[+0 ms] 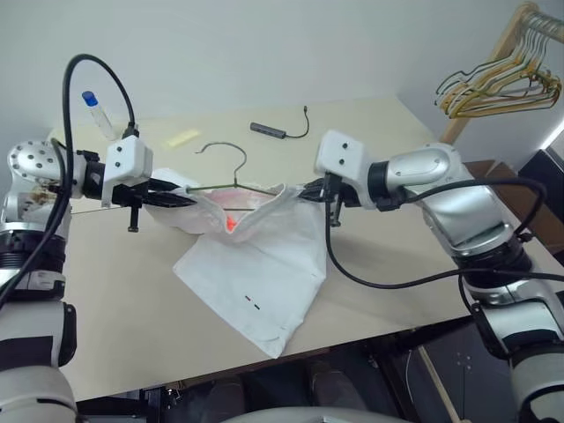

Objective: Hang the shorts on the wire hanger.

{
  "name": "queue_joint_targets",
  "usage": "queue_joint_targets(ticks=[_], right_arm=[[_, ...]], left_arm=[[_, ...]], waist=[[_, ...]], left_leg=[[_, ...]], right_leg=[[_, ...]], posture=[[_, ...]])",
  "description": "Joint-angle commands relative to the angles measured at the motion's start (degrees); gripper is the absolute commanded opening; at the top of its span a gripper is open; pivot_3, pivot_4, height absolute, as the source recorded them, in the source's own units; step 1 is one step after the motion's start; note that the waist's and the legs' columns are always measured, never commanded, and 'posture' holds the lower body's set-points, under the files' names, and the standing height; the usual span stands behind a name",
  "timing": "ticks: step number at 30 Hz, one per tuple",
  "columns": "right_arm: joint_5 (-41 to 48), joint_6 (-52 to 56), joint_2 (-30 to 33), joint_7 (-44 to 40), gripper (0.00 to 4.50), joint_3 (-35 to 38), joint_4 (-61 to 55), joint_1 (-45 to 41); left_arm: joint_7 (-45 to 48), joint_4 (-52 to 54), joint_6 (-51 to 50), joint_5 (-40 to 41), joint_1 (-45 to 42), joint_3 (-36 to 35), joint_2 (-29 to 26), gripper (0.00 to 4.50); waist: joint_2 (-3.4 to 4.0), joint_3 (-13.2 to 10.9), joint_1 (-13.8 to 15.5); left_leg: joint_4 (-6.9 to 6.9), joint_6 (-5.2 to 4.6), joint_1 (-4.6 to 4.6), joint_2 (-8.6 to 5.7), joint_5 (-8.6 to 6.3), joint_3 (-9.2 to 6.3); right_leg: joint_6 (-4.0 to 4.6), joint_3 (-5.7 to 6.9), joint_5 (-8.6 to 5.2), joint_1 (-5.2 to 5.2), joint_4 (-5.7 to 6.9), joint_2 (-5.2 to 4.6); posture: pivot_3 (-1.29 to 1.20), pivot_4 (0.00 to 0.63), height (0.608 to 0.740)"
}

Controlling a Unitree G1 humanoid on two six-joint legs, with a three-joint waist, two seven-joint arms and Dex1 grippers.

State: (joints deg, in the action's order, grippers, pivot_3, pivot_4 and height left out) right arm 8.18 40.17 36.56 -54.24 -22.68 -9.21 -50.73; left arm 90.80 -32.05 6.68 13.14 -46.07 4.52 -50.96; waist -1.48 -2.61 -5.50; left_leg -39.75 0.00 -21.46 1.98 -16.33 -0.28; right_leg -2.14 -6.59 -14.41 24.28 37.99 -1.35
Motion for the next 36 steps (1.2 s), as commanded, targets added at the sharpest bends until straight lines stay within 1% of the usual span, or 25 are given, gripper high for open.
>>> queue_joint_targets(ticks=[1,5,6,7,8,9,13,16,24,27,28,29,31,34,36], right_arm=[[-1.3,-3.0,-0.1,-0.5,0.7,0.8,0.3,-1.0],[-0.4,-4.9,0.7,-3.4,2.08,1.9,-0.7,0.0],[-0.2,-5.9,0.9,-4.0,2.51,2.2,-0.8,0.4],[-0.3,-6.9,1.1,-4.4,2.82,2.2,-0.8,0.8],[-0.5,-7.6,1.2,-4.8,3.23,2.2,-0.7,1.1],[-0.9,-8.1,1.4,-5.0,3.52,2.1,-0.5,1.3],[0.1,-9.7,1.5,-6.8,3.52,3.0,-0.1,2.5],[0.7,-9.8,0.1,-6.3,3.52,3.8,1.1,2.5],[2.2,-8.6,-5.8,-6.3,3.52,4.4,7.6,0.0],[1.3,-9.5,-7.3,-6.4,2.99,3.5,9.6,-0.5],[1.2,-9.5,-7.8,-6.3,2.59,3.4,10.0,-0.6],[1.0,-9.6,-8.1,-6.3,2.35,3.4,10.3,-0.6],[0.8,-9.7,-8.6,-6.2,1.68,3.3,10.5,-0.4],[0.5,-9.3,-9.3,-5.8,0.55,3.6,10.9,-0.2],[0.5,-9.3,-9.4,-5.8,0.0,3.7,10.9,0.0]], left_arm=[[0.1,2.1,-0.4,1.3,0.0,-2.2,-0.7,0.0],[-0.4,1.5,0.1,0.5,0.1,-2.1,-0.6,0.0],[-0.5,1.3,0.2,0.4,0.0,-2.0,-0.5,0.0],[-0.6,1.1,0.3,0.4,-0.1,-2.0,-0.4,0.0],[-0.7,1.1,0.3,0.3,-0.2,-2.0,-0.3,0.0],[-0.8,1.0,0.3,0.4,-0.3,-2.1,-0.2,0.0],[-0.9,1.1,0.2,0.5,-0.4,-2.1,-0.1,0.0],[-0.4,1.2,0.2,0.7,-0.4,-2.1,-0.2,0.0],[0.4,1.9,0.0,1.3,-0.5,-2.3,-0.2,0.0],[0.4,2.1,-0.1,1.4,-0.6,-2.4,-0.2,0.0],[0.3,2.2,0.0,1.3,-0.6,-2.4,-0.2,0.0],[0.2,2.2,0.1,1.3,-0.5,-2.5,-0.2,0.0],[0.1,2.4,0.1,1.3,-0.4,-2.5,-0.2,0.0],[0.1,2.6,0.3,1.3,-0.2,-2.6,-0.1,0.0],[0.1,2.6,0.2,1.3,-0.1,-2.7,0.0,0.0]], waist=[[0.0,0.0,0.0],[0.0,0.0,0.0],[0.0,0.0,0.0],[0.0,0.0,0.0],[0.0,0.0,0.0],[0.0,0.0,0.0],[0.0,0.0,0.0],[0.0,0.0,-0.1],[0.0,0.0,-0.1],[0.0,0.0,-0.1],[0.0,0.0,-0.1],[0.0,0.0,-0.1],[0.0,0.0,-0.1],[0.0,0.0,-0.1],[0.0,0.0,-0.1]], left_leg=[[0.0,0.0,0.0,0.0,0.0,0.0],[0.0,0.0,-0.02,-0.01,0.0,0.0],[0.0,0.0,-0.01,-0.01,0.0,-0.01],[0.0,0.0,-0.01,-0.01,0.0,-0.01],[0.0,0.0,-0.01,-0.01,0.0,-0.01],[0.0,0.0,0.0,-0.01,0.0,-0.02],[0.0,0.0,-0.01,-0.01,0.0,-0.02],[0.0,0.0,0.0,-0.01,0.0,-0.03],[0.0,0.0,0.04,-0.01,0.0,-0.04],[0.0,0.0,0.03,-0.01,0.0,-0.04],[0.0,0.0,0.03,-0.01,0.0,-0.05],[0.0,0.0,0.03,-0.01,0.0,-0.05],[0.0,0.0,0.03,-0.01,0.0,-0.06],[0.0,0.0,0.03,-0.01,0.0,-0.07],[0.0,0.0,0.03,-0.01,0.0,-0.08]], right_leg=[[0.0,0.0,0.0,0.0,0.0,0.0],[0.0,0.0,0.0,0.0,-0.01,-0.02],[0.0,0.0,0.0,0.0,-0.01,-0.01],[0.0,0.01,0.0,0.0,-0.01,-0.01],[0.0,0.01,0.0,-0.01,-0.01,-0.01],[0.0,0.01,0.0,-0.01,-0.01,-0.01],[0.0,0.02,0.0,-0.02,-0.01,-0.01],[0.0,0.02,0.0,-0.01,-0.01,-0.01],[0.0,0.01,0.0,-0.03,0.02,-0.01],[0.0,0.02,0.0,-0.03,0.02,-0.02],[0.0,0.02,0.0,-0.03,0.02,-0.02],[0.0,0.02,0.0,-0.03,0.02,-0.02],[0.0,0.03,0.0,-0.03,0.02,-0.02],[0.0,0.04,0.0,-0.03,0.03,-0.02],[0.0,0.04,0.0,-0.03,0.03,-0.02]], posture=[[-0.01,0.0,0.74],[-0.01,0.0,0.74],[-0.01,0.0,0.74],[-0.01,0.0,0.74],[-0.01,0.0,0.74],[-0.01,0.0,0.74],[-0.02,0.0,0.74],[-0.02,0.0,0.74],[-0.01,0.0,0.74],[0.0,0.0,0.74],[0.0,0.0,0.74],[0.0,0.0,0.74],[0.0,0.0,0.74],[0.0,0.0,0.74],[0.0,0.0,0.74]])
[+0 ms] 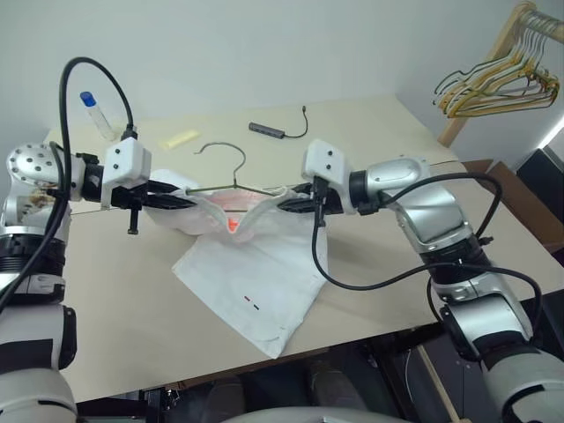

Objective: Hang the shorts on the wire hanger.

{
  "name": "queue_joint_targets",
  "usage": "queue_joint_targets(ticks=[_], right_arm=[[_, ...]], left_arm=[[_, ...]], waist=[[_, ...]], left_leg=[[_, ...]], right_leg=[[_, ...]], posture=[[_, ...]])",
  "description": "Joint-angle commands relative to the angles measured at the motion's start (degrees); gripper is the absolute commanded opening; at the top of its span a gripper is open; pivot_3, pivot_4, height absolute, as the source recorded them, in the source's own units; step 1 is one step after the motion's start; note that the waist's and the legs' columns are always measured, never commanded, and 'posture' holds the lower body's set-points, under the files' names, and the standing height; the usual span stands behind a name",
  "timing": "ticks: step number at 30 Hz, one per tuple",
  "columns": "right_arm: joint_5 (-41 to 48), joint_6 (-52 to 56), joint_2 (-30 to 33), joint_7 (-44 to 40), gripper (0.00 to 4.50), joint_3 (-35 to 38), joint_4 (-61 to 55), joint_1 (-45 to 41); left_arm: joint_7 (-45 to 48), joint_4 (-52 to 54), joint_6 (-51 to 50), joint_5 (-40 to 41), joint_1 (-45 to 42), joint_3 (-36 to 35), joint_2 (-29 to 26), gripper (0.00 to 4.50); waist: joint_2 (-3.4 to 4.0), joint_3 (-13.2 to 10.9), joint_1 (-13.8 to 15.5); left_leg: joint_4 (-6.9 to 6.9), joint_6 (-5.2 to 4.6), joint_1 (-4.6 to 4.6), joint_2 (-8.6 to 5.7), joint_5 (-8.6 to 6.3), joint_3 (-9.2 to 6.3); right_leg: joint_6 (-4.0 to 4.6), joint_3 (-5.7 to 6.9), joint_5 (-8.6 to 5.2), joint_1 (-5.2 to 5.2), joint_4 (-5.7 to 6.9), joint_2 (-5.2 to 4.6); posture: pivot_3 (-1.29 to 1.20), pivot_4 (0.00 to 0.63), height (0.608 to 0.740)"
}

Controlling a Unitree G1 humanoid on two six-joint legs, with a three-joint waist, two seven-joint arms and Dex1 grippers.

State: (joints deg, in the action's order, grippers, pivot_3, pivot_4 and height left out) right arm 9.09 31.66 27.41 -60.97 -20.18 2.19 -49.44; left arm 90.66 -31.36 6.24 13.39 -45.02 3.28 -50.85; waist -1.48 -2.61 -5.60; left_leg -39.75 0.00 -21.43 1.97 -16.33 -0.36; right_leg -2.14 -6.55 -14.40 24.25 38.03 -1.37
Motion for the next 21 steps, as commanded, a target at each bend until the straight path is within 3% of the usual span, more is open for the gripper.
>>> queue_joint_targets(ticks=[1,3,17,21], right_arm=[[-0.5,-0.8,-0.2,0.9,0.0,1.3,-0.6,-1.2],[-0.6,-1.0,-0.2,1.1,0.0,1.4,-0.8,-0.9],[-0.7,0.7,1.4,3.8,0.0,3.7,-3.6,2.9],[0.6,5.3,3.4,6.8,0.0,7.4,-7.1,6.2]], left_arm=[[0.1,1.8,0.8,1.0,-1.2,-1.6,0.0,0.0],[-0.3,1.3,0.1,1.0,-1.5,-1.6,0.4,0.0],[-4.2,-1.4,-0.8,4.8,-4.9,-8.0,3.1,4.34],[-8.6,-1.3,-2.3,7.8,-5.4,-12.5,4.0,4.44]], waist=[[0.0,0.0,0.0],[0.0,0.0,0.0],[-0.01,0.0,0.0],[-0.01,0.0,-0.1]], left_leg=[[0.0,0.0,0.0,-0.01,0.0,0.0],[0.0,0.0,0.0,0.0,0.0,-0.01],[-0.01,0.0,-0.01,-0.01,0.0,-0.04],[-0.02,0.0,-0.03,-0.01,0.0,-0.06]], right_leg=[[0.0,0.0,0.0,0.0,0.0,-0.01],[0.0,0.01,0.0,0.0,0.0,0.0],[0.0,0.03,0.0,0.0,0.01,-0.01],[0.0,0.04,0.0,0.0,0.0,-0.05]], posture=[[0.0,0.0,0.74],[0.0,0.0,0.74],[-0.03,0.0,0.74],[-0.05,0.0,0.74]])
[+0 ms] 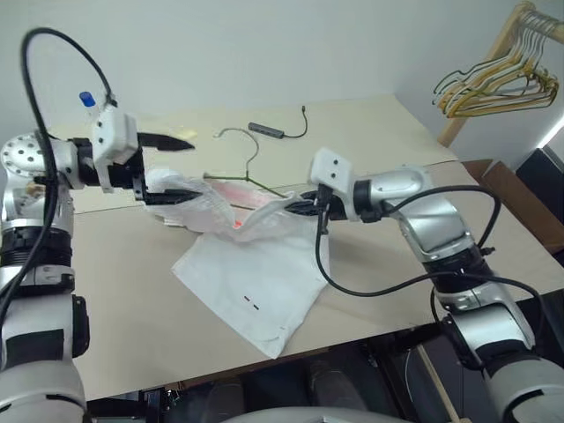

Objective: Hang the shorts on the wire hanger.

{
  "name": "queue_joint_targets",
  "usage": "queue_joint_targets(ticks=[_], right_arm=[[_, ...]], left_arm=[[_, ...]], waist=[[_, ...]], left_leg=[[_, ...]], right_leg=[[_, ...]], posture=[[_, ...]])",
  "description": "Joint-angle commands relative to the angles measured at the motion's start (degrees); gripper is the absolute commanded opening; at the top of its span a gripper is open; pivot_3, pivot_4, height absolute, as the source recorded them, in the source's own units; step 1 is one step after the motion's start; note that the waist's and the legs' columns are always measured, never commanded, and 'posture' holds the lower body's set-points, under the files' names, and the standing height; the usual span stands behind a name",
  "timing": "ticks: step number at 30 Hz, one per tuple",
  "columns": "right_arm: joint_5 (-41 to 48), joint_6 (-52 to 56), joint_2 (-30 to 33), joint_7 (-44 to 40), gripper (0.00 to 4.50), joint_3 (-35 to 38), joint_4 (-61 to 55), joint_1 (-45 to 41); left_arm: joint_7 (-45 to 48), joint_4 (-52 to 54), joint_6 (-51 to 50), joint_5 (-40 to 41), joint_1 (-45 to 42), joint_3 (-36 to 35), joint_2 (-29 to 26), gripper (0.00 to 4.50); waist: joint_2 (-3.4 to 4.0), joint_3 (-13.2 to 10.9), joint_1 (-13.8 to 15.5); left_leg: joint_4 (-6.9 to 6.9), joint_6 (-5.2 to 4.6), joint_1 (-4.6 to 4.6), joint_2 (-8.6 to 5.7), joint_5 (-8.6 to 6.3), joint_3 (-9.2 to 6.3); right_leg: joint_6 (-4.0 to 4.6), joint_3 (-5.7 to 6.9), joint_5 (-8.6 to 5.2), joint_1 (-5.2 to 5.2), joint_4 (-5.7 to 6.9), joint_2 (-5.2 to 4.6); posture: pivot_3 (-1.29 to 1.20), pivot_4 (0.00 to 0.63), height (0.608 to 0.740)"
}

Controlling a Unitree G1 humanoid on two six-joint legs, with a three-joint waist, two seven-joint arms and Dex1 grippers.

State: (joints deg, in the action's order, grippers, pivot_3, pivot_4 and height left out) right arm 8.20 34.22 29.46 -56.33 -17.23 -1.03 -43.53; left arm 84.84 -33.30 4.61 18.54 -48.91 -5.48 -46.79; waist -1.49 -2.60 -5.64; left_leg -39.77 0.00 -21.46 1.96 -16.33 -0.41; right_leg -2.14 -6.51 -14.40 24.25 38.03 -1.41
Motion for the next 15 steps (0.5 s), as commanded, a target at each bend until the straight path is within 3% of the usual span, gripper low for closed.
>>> queue_joint_targets(ticks=[1,9,15], right_arm=[[2.0,4.3,2.2,2.7,0.0,5.9,-5.4,1.5],[6.9,29.1,7.7,11.4,0.0,18.3,-16.9,5.1],[7.0,49.7,10.4,19.4,0.0,29.8,-18.3,4.9]], left_arm=[[-4.1,1.2,-0.9,3.1,-1.0,-4.5,0.4,4.44],[-6.8,10.8,-4.8,9.8,6.9,-8.6,4.5,4.44],[-9.0,19.2,-8.6,14.1,11.8,-8.0,8.9,4.44]], waist=[[0.0,0.0,0.0],[0.01,0.0,-0.3],[-0.02,0.0,-0.9]], left_leg=[[0.0,0.0,0.0,-0.02,0.0,0.0],[-0.02,0.0,0.01,-0.02,0.0,-0.02],[-0.03,0.0,0.02,-0.04,0.0,-0.01]], right_leg=[[0.0,-0.01,0.0,0.0,0.0,-0.03],[-0.01,0.01,0.0,-0.02,0.05,-0.06],[-0.01,-0.01,0.0,-0.09,-0.03,-0.08]], posture=[[-0.06,0.0,0.74],[-0.11,0.0,0.74],[-0.16,0.0,0.74]])
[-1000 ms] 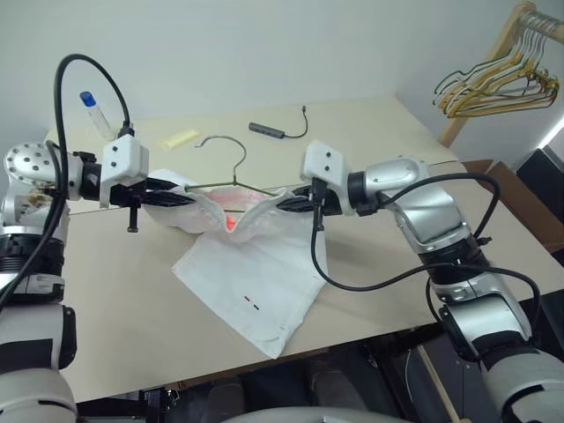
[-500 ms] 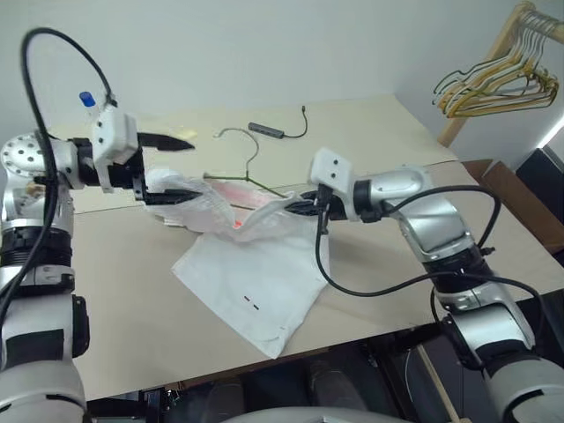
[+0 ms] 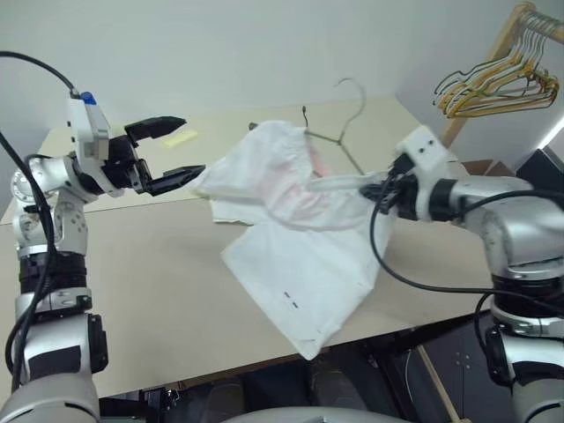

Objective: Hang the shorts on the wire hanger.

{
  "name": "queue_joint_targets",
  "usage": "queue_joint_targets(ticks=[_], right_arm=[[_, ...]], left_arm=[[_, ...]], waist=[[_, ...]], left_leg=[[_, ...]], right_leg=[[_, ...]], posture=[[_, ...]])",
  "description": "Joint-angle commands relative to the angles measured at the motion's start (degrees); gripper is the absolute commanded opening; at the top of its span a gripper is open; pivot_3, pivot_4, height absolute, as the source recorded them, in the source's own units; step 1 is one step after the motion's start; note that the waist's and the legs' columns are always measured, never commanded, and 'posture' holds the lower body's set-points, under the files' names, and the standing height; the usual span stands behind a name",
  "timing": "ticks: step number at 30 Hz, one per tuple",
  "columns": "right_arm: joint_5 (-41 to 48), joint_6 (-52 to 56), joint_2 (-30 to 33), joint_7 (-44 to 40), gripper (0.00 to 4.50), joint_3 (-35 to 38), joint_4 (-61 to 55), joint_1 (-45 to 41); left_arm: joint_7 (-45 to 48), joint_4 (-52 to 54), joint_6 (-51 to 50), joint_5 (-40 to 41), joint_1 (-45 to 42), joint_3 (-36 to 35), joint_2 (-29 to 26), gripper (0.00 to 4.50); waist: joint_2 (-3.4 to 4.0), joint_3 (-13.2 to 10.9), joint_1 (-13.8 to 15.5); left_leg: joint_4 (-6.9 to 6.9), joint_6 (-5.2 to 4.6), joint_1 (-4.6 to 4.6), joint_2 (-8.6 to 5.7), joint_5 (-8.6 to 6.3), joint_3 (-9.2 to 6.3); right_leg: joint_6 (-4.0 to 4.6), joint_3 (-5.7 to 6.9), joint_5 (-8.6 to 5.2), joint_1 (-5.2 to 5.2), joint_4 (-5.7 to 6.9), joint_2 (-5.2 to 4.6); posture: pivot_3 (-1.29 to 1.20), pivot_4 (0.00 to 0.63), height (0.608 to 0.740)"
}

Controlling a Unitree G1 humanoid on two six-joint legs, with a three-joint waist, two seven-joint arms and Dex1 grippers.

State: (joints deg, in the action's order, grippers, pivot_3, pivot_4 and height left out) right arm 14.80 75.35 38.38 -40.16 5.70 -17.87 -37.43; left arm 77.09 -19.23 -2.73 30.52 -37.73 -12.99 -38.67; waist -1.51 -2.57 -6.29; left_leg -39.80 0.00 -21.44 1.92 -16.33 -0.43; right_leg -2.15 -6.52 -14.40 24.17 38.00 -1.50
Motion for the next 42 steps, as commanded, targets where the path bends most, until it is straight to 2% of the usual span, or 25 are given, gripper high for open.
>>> queue_joint_targets(ticks=[1,6,12,17,25,30,34,42], right_arm=[[0.0,10.5,3.0,4.1,0.0,7.2,-1.7,-0.7],[-1.9,16.9,8.6,9.2,0.0,10.8,1.6,-0.6],[-6.5,17.1,11.3,17.7,0.0,13.6,7.7,-2.7],[-13.3,15.8,8.0,28.3,0.0,18.0,12.6,-7.7],[-22.5,12.0,-0.1,43.5,0.0,21.5,13.1,-13.6],[-26.8,4.3,-5.7,53.3,0.0,25.2,14.8,-15.9],[-26.8,0.0,-6.9,57.0,0.0,27.0,18.5,-18.6],[-23.8,-10.4,-3.1,61.1,0.0,33.3,35.0,-23.8]], left_arm=[[-1.5,6.5,-1.8,2.4,1.1,0.0,1.3,4.44],[-3.1,9.5,-3.4,2.8,1.7,0.9,3.5,4.44],[-4.5,13.5,-4.4,3.6,2.9,2.0,6.5,4.44],[-6.5,17.7,-5.9,5.9,4.5,1.7,8.1,4.44],[-8.9,22.5,-7.9,8.8,7.3,0.7,8.0,4.44],[-8.7,24.1,-8.3,9.7,8.4,1.2,8.1,4.44],[-8.6,24.2,-8.0,9.5,8.3,1.6,8.2,4.44],[-8.5,24.8,-7.7,9.6,8.6,2.1,8.4,4.44]], waist=[[0.0,0.0,-0.4],[0.04,0.0,-2.3],[0.09,0.1,-5.1],[0.22,0.1,-8.0],[0.36,0.2,-9.0],[0.4,0.2,-9.0],[0.42,0.2,-8.9],[0.44,0.2,-9.2]], left_leg=[[0.0,0.0,-0.01,0.0,0.0,0.0],[0.04,0.0,-0.01,-0.02,0.0,0.02],[0.06,0.0,0.06,-0.03,0.0,0.06],[0.15,0.0,0.04,-0.05,0.0,0.1],[0.25,0.0,0.14,-0.05,0.0,0.17],[0.29,0.0,0.27,-0.07,0.0,0.19],[0.31,0.0,0.26,-0.09,0.0,0.2],[0.53,0.0,0.32,-0.1,0.0,0.29]], right_leg=[[0.0,0.0,0.0,0.0,-0.02,0.01],[-0.01,-0.04,-0.01,0.0,-0.06,-0.01],[-0.03,-0.13,-0.02,-0.09,-0.08,-0.01],[-0.04,-0.33,-0.02,-0.12,-0.02,0.0],[-0.05,-0.45,-0.03,-0.15,-0.02,0.04],[-0.05,-0.45,-0.03,-0.13,-0.03,0.03],[-0.07,-0.45,-0.03,-0.13,-0.07,-0.01],[-0.06,-0.53,-0.03,-0.2,-0.14,0.0]], posture=[[-0.16,0.0,0.74],[-0.2,0.0,0.74],[-0.21,0.0,0.74],[-0.2,0.0,0.74],[-0.2,0.0,0.74],[-0.2,0.0,0.74],[-0.2,0.0,0.74],[-0.19,0.0,0.74]])
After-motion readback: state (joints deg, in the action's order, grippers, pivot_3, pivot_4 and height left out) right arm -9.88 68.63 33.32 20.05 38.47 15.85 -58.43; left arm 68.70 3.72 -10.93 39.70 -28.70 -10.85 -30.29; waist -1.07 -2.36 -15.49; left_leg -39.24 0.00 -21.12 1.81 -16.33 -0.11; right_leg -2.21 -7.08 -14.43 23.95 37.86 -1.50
